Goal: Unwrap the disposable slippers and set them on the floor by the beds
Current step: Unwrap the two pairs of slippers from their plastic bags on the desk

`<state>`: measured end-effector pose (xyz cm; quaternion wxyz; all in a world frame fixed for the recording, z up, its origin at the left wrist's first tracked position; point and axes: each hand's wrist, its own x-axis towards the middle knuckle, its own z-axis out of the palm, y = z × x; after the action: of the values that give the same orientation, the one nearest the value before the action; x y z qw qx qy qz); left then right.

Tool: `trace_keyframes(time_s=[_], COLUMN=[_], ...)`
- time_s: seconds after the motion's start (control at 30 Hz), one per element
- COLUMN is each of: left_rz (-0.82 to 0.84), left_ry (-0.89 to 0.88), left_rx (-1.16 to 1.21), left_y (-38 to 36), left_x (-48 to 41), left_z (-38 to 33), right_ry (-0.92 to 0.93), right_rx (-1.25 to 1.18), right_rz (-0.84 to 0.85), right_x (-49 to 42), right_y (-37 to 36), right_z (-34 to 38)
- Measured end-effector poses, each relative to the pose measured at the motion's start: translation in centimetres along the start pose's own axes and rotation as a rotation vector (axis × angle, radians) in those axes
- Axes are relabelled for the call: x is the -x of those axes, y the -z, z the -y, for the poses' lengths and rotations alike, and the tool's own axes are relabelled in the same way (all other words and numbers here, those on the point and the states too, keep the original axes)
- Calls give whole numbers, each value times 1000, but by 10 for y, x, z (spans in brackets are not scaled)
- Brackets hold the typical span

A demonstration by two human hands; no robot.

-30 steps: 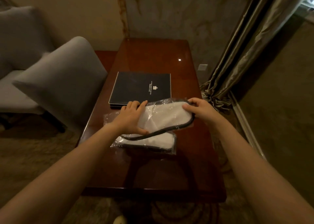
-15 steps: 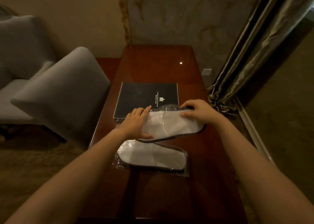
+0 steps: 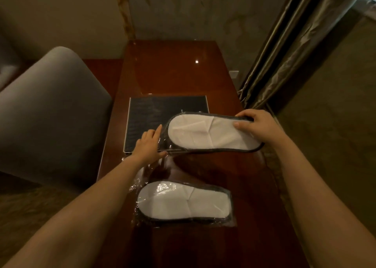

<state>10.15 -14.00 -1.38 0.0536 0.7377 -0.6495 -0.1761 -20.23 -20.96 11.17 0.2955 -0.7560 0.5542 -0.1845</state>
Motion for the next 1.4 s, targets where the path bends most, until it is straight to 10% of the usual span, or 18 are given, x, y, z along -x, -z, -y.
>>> trace_keyframes(time_s=[0.43, 0.7, 1.07, 1.23, 1.4], left_rz=[53, 42, -167, 275, 271], left_ry=[225, 110, -436, -454, -423], left_rx=[-64, 267, 60, -194, -312], left_y=[-15, -9, -48, -88, -100], left_x=[-16, -23, 76, 96, 95], left_z=[-14, -47, -89, -91, -95], right_ry=[-282, -426, -305, -264, -224], right_rx=[-476, -596, 16, -46, -56], right_rz=[-306, -147, -87, -95, -67], right_x=[-28, -17, -1, 0, 42], right_y=[-46, -136, -170, -159, -138], right_z=[-21, -28, -49, -46, -55])
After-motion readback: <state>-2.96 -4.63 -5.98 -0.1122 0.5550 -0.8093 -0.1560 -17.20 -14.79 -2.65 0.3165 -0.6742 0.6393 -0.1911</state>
